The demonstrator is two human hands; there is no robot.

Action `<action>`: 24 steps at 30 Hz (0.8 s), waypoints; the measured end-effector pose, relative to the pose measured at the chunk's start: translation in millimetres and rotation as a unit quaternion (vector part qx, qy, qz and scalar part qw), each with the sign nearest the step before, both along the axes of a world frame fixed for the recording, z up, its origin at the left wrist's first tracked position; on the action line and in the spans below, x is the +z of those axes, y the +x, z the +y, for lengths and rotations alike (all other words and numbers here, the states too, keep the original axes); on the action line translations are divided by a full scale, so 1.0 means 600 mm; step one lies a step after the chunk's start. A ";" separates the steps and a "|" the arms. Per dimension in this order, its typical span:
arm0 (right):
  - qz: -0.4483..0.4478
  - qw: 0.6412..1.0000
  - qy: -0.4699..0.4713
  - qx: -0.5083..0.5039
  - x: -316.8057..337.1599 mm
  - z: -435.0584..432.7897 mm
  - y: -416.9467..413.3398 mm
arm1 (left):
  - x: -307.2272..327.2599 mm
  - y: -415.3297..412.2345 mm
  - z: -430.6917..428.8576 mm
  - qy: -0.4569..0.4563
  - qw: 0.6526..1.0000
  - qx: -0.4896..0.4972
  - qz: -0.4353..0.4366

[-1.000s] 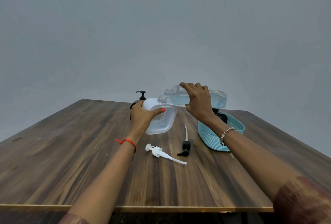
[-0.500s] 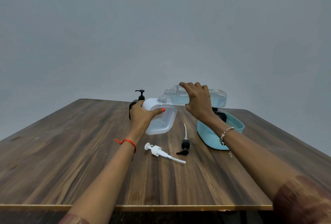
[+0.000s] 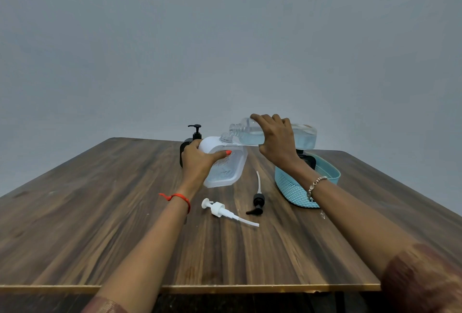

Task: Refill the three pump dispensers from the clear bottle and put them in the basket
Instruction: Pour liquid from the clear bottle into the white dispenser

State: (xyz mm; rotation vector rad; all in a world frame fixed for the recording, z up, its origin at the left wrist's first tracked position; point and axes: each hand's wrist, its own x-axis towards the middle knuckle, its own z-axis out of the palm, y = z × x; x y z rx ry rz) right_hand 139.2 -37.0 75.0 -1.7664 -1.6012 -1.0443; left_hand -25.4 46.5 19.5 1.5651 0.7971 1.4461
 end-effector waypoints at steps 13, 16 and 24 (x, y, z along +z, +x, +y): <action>-0.004 1.000 0.005 0.002 0.003 -0.001 -0.005 | 0.001 -0.001 -0.001 -0.019 1.000 -0.001 -0.009; -0.006 1.000 0.003 0.002 0.003 -0.002 -0.005 | 0.001 -0.001 -0.001 -0.022 1.000 0.000 -0.009; -0.006 1.000 0.001 0.000 0.003 -0.004 -0.007 | 0.000 -0.003 -0.004 -0.022 1.000 -0.004 -0.010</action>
